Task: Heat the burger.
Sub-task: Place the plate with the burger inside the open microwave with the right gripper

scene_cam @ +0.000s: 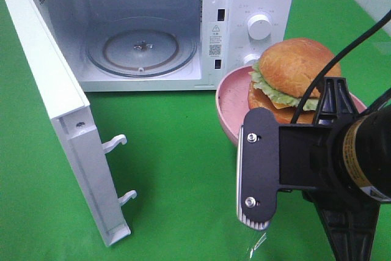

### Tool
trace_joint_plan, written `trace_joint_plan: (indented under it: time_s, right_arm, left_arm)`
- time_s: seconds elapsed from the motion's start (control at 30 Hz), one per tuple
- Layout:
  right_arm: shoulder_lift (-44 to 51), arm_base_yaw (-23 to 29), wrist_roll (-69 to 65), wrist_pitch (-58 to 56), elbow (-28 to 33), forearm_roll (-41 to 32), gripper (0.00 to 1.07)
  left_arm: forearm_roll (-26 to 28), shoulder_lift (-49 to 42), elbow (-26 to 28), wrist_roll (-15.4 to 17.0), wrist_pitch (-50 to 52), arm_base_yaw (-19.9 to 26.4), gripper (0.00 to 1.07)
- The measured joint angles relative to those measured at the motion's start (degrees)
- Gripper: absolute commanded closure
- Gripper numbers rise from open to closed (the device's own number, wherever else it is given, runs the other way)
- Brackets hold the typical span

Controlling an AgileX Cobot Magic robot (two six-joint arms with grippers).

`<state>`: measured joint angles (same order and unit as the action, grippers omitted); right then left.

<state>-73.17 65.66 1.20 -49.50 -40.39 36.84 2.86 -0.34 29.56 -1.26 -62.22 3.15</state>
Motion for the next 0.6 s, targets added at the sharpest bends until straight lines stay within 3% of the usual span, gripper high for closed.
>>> trace_joint_plan:
  time_s: [0.33,0.6]
  right_arm:
    - [0.0,0.0,3.3,1.1,0.0,2.4,1.07]
    - [0.0,0.0,14.7,5.8,0.0,2.6,1.07]
  left_arm:
    - [0.0,0.0,0.0,0.0,0.0,0.0,0.16]
    - [0.0,0.0,0.0,0.0,0.0,0.0,0.16]
